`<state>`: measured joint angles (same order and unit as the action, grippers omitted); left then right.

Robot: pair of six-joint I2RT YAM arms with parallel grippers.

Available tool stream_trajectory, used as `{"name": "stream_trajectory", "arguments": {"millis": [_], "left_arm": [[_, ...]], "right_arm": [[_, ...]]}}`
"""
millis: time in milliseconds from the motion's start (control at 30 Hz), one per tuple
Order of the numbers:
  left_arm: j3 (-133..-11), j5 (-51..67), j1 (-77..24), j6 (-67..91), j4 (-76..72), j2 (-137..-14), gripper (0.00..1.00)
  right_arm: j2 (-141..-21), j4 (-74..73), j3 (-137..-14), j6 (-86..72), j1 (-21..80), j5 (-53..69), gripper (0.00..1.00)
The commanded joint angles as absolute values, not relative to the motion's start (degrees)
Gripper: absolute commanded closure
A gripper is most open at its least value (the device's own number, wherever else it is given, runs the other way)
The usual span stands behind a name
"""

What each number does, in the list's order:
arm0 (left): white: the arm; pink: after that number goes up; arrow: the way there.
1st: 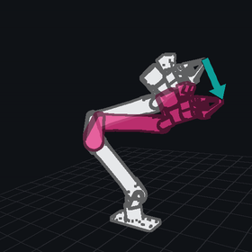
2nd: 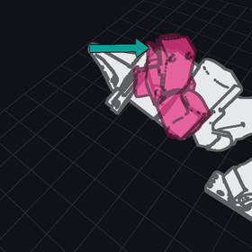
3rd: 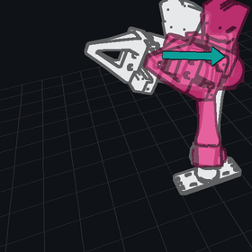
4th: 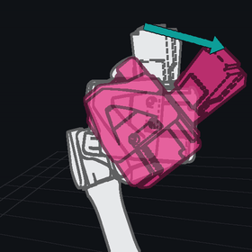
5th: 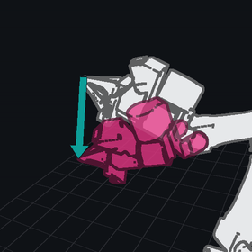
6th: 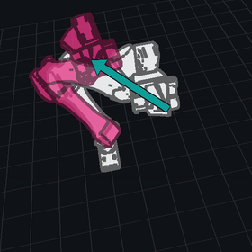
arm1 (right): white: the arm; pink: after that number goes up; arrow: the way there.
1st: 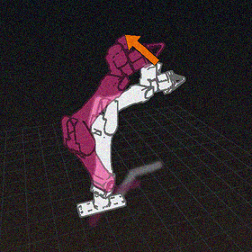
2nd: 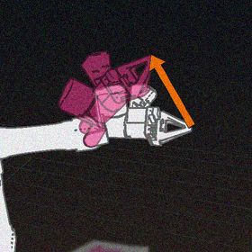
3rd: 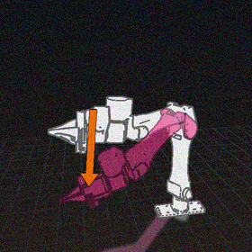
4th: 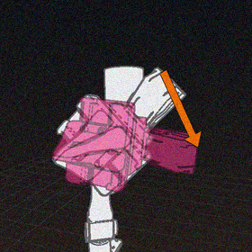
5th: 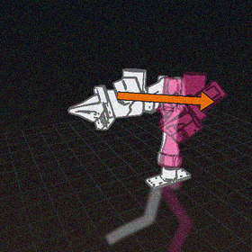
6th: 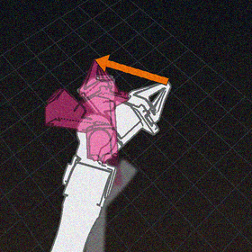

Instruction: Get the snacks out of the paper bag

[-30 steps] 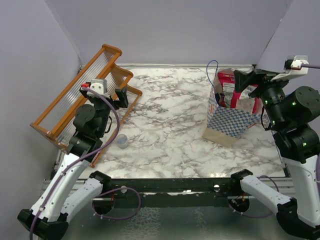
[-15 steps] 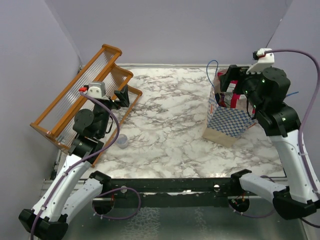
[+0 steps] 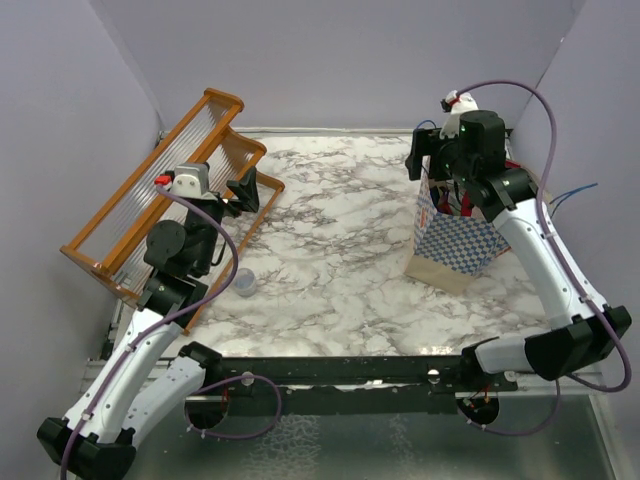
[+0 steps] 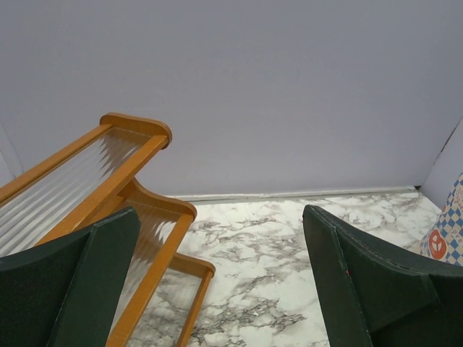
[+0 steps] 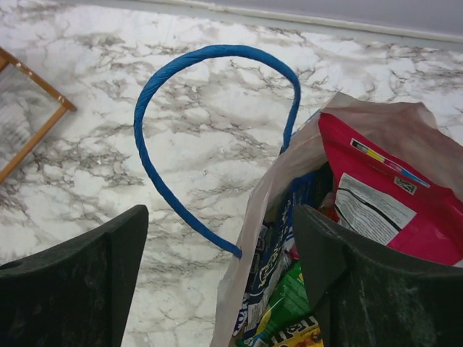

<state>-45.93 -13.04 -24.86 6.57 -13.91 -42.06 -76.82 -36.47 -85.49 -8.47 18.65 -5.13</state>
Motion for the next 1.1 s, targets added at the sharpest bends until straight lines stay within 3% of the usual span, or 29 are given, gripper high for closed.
{"name": "stream_trajectory", "arguments": {"millis": [0, 233, 500, 700, 1067], "left_arm": [[-45.3, -11.4, -25.4, 6.8, -16.5, -41.4, 0.01], [-45.3, -11.2, -25.7, 6.6, -16.4, -41.6, 0.01], [-45.3, -11.2, -25.9, 6.5, -16.4, -41.9, 0.01], [-45.5, -11.3, -25.9, 6.6, -16.2, -42.0, 0.01], [-45.7, -12.8, -25.9, 6.3, -15.6, -42.2, 0.01]], "right_arm": [[-79.7, -33.9, -88.9, -5.2, 18.4, 0.9, 0.22], [-81.9, -28.7, -88.5, -4.4, 18.4, 6.0, 0.49], [-83.6, -29.5, -91.0, -5.4, 18.6, 13.6, 0.98], [-82.5, -30.0, -92.8, -7.9, 24.3, 21.7, 0.99], [-83.6, -30.8, -94.7, -12.6, 40.3, 18.5, 0.99]]}}
